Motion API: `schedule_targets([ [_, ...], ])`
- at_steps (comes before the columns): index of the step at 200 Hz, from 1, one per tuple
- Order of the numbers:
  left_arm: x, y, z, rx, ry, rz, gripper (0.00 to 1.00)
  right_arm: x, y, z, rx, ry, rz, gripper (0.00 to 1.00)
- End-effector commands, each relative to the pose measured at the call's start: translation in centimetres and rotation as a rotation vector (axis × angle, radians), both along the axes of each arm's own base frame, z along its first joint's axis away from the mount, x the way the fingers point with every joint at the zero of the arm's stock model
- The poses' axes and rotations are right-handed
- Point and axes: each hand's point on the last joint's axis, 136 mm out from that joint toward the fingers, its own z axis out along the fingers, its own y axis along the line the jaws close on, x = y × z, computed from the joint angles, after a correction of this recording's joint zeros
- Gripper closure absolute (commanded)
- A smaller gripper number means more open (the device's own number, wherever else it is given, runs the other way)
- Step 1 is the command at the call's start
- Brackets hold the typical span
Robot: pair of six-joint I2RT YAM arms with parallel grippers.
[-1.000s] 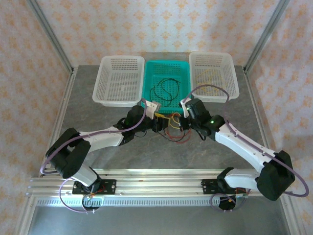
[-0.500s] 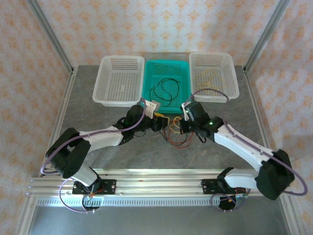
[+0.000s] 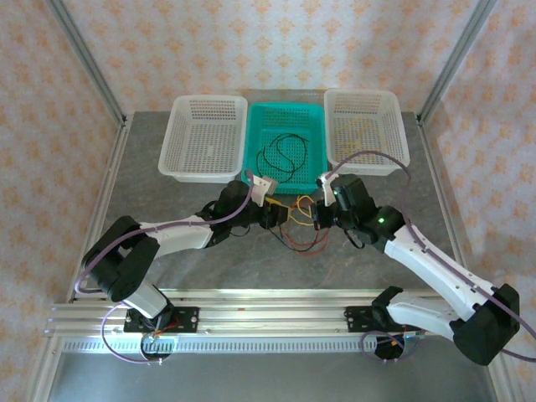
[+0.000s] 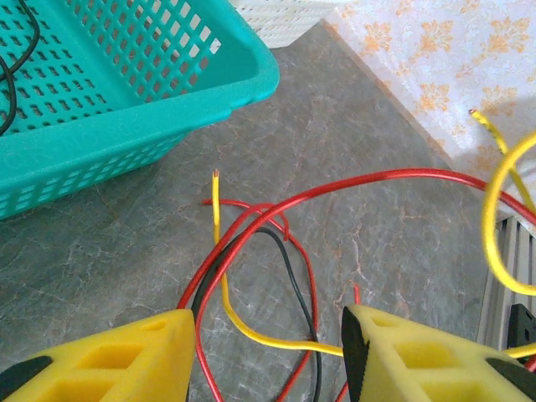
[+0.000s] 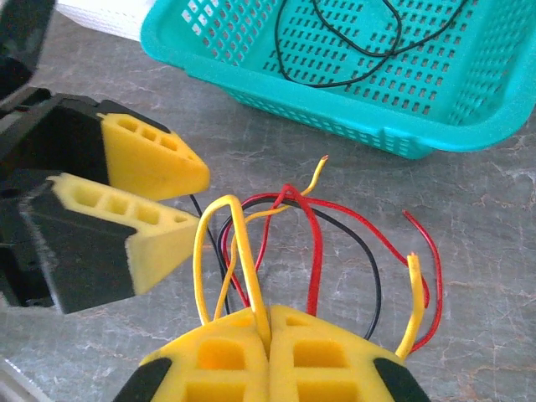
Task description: Untangle the cables
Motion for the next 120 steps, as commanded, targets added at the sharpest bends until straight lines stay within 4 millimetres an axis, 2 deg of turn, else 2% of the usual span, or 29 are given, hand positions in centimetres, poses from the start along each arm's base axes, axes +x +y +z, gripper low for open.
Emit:
schedule_targets([
  [1, 0.2, 0.0, 0.8, -0.025, -0.016, -0.015, 0.49, -0.4, 0.7, 2.7, 0.028, -0.055, 0.061, 1.00],
  [39, -0.2, -0.6, 1.5, -0.054, -0.018, -0.059, 0.49, -0.5, 1.5, 2.8, 0.042, -0.052, 0.108, 1.00],
  [56, -0.3, -0.7, 1.2, -0.043, -0.012, -0.068, 0.49, -0.5, 1.7, 3.0, 0.053, -0.061, 0.114, 1.00],
  [74, -0.1, -0.6, 0.5, -0.028, -0.007, -0.061, 0.49, -0.5, 2.0, 3.3, 0.067, -0.068, 0.124, 1.00],
  [120, 1.3, -0.7, 0.6, -0.040, -0.023, -0.011, 0.50, -0.9, 2.6, 3.3, 0.085, -0.056, 0.161, 1.00],
])
